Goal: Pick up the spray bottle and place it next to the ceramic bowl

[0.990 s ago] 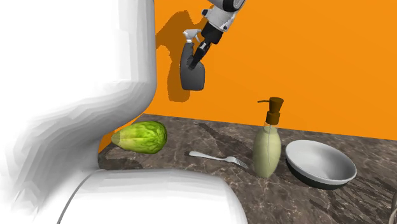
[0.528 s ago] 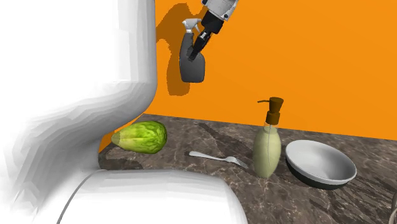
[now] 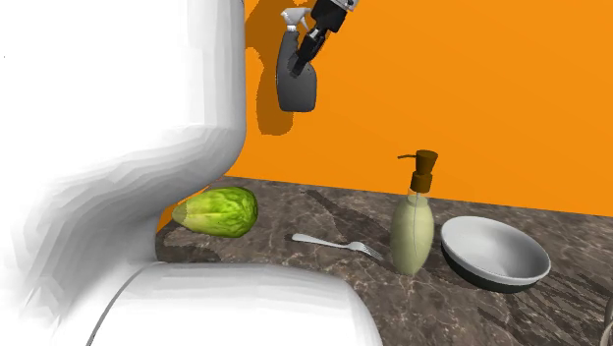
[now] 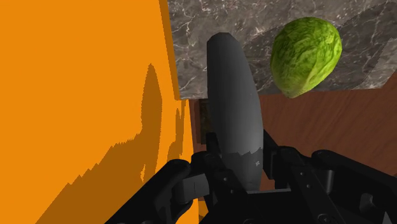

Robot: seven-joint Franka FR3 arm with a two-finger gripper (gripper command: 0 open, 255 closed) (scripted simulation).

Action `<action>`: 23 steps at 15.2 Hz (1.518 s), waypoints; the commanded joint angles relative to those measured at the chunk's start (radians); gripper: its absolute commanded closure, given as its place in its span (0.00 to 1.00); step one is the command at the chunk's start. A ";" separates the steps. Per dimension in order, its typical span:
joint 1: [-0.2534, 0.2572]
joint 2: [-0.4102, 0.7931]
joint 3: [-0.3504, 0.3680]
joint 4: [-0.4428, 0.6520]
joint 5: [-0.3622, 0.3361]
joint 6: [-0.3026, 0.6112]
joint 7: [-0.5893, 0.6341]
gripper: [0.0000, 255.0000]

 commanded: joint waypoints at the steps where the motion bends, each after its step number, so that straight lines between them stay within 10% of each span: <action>1: -0.010 0.010 0.001 0.041 0.004 -0.028 0.014 1.00; 9: -0.053 0.056 0.007 0.214 0.031 -0.139 0.074 1.00; 23: -0.200 0.007 -0.078 -0.035 -0.015 -0.113 -0.259 1.00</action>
